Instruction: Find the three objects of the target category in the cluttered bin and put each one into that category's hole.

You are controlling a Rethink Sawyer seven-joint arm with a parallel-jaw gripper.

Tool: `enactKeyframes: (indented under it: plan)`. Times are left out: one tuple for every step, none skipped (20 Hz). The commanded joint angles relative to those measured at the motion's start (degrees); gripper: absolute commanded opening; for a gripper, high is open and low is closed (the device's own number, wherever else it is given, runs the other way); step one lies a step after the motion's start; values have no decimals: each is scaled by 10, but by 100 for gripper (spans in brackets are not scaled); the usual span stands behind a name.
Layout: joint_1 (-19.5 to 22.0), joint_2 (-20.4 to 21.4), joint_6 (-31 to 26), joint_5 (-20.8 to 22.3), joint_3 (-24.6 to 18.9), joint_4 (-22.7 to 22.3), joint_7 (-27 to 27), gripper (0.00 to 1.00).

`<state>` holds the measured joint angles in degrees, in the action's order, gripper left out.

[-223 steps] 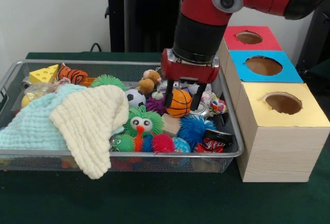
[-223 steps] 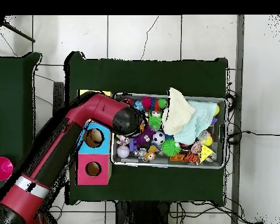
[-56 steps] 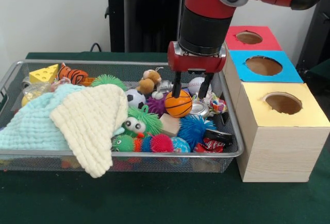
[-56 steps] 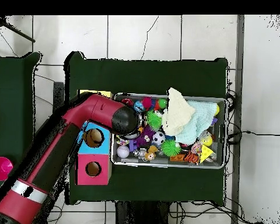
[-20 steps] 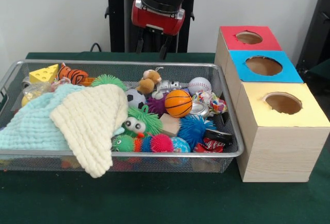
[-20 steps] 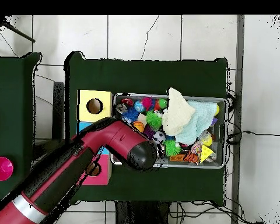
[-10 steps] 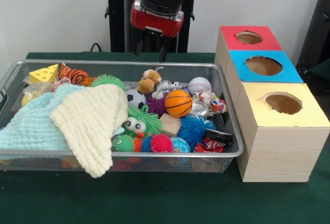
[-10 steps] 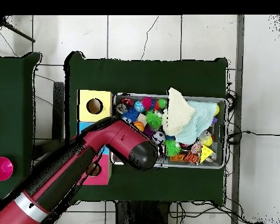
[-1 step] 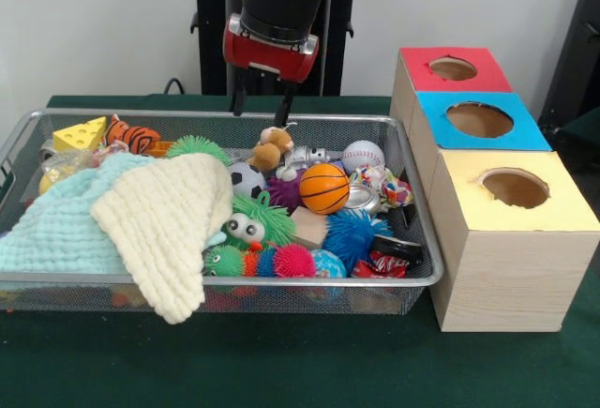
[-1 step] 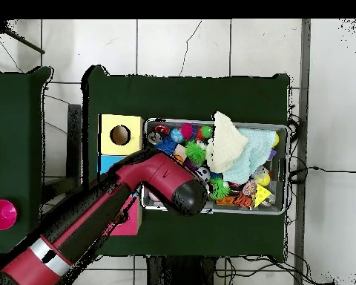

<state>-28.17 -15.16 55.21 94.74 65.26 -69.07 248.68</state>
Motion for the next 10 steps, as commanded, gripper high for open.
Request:
enactKeyframes:
  plan:
    - [18, -34, -50, -44, -101, 60, 23, 100]
    - [18, -34, -53, -43, -104, 59, 21, 100]
    - [18, -35, -54, -41, -106, 60, 21, 100]
    - [16, -35, -54, -40, -108, 59, 22, 100]
    - [14, -36, -55, -40, -109, 57, 23, 100]
    - [13, -36, -51, -36, -111, 57, 24, 100]
    - [12, -35, -50, -35, -114, 57, 19, 100]
    - [7, -35, -51, -37, -115, 54, 24, 100]
    - [2, -35, -57, -39, -116, 50, 29, 100]
    - [-1, -34, -58, -41, -117, 46, 32, 100]
